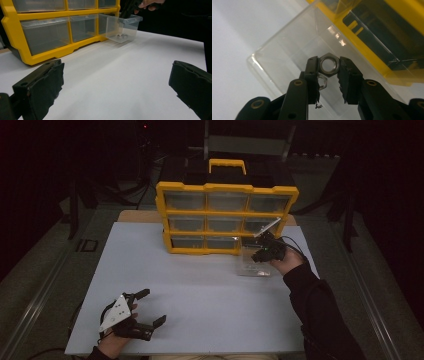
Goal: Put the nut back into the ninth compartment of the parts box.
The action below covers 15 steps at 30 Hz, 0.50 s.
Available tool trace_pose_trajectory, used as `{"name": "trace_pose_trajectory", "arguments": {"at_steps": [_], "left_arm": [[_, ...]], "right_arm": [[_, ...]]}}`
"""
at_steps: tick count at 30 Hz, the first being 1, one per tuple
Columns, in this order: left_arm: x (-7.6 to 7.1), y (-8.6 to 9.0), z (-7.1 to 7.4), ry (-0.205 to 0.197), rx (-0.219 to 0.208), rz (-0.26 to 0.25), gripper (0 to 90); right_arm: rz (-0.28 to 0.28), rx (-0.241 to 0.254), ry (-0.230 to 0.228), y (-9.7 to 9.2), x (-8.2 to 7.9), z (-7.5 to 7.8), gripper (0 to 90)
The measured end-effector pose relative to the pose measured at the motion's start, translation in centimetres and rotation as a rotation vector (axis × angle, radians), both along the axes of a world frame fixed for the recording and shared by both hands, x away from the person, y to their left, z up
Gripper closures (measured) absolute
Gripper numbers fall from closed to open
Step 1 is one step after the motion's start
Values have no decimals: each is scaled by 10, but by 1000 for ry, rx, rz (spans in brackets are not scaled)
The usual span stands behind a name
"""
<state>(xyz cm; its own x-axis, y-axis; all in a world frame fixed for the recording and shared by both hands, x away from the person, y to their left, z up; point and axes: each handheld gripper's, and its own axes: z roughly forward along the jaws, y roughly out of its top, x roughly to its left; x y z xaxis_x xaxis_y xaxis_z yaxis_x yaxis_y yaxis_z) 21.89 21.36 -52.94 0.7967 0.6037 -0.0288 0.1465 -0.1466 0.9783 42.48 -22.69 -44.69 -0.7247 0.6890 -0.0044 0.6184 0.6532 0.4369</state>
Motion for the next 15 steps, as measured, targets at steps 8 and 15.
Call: {"name": "trace_pose_trajectory", "arguments": {"at_steps": [8,15], "left_arm": [[0,0,0,0,0,1,0],[0,1,0,-3,-1,5,0]], "right_arm": [[-3,-31,34,5,5,-9,700],[-23,-33,60,4,8,-10,694]]}}
